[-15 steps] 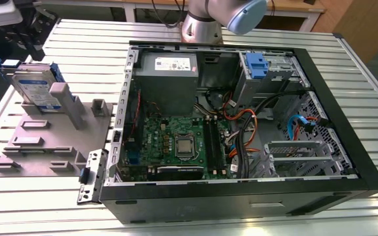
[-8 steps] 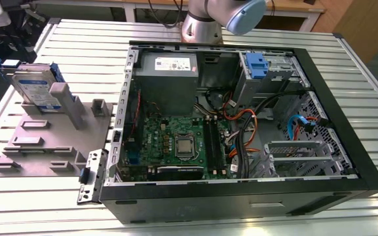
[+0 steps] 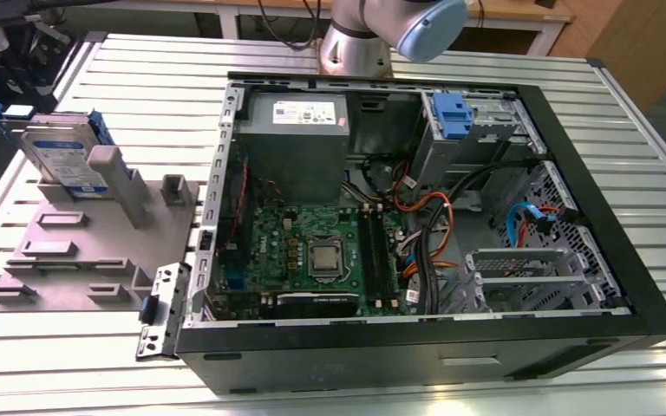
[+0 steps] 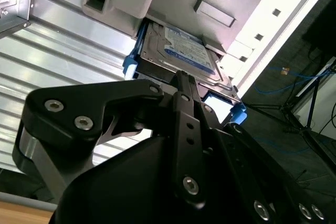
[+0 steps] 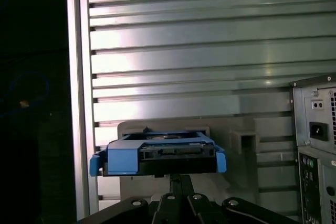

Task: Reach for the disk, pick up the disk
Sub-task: 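Reach for the disk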

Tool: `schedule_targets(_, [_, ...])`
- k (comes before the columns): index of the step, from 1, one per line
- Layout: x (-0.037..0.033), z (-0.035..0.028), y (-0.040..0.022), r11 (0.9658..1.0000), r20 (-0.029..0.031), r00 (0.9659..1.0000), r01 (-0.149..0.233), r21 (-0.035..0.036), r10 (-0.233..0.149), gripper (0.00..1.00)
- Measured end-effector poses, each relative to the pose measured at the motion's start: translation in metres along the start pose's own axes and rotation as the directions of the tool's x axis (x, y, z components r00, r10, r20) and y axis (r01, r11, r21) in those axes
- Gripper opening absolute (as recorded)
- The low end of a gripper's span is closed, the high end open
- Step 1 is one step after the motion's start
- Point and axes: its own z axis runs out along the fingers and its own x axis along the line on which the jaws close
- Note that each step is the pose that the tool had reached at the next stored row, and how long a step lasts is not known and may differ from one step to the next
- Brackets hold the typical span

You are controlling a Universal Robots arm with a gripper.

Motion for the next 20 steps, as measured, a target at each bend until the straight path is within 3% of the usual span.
schedule_targets(5, [0.0048, 0.0034, 0.002, 1.0, -0.0001, 1.0, 0.0, 0.0007, 0.0, 0.11])
schedule_targets(20, [0.0049, 0.0047, 0.0019, 1.0, 0.0, 1.0, 0.0, 0.0007, 0.0, 0.11])
